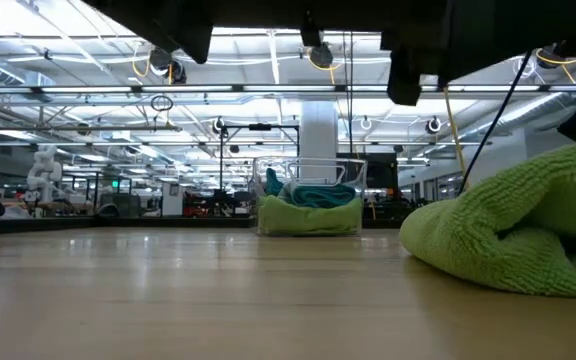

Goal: Fold microfiber towels
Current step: Fold the green towel

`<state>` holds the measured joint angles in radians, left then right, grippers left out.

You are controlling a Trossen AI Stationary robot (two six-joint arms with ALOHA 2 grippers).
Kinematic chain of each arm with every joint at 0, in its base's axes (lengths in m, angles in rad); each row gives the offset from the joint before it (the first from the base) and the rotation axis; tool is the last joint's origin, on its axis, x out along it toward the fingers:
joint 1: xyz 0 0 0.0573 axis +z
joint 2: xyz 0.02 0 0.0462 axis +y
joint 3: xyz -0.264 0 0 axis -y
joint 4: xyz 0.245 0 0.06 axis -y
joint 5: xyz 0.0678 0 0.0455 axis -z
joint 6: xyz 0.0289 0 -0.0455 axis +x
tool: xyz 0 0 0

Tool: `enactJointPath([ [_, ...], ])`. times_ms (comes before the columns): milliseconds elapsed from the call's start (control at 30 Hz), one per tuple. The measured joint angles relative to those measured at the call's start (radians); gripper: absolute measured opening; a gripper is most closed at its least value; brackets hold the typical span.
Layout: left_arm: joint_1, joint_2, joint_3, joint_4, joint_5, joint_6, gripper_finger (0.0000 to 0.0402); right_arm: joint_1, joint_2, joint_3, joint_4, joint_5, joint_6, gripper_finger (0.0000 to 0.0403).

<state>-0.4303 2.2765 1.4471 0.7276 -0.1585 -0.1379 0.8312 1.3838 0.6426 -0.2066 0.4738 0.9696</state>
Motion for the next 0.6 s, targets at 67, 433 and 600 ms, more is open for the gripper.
enactJointPath([
  [67,0.001,-0.024,0.0,-0.053,-0.006,-0.001,0.0259,0.005,-0.014,0.0,0.007,0.004,0.006,0.002],
  [433,-0.014,-0.15,0.001,-0.506,-0.2,-0.067,0.0264,0.004,0.102,0.001,0.199,0.01,-0.17,0.002],
  [600,-0.023,-0.155,0.0,-0.575,-0.26,-0.077,0.0264,-0.041,0.138,0.001,0.19,0.0,-0.22,0.002],
])
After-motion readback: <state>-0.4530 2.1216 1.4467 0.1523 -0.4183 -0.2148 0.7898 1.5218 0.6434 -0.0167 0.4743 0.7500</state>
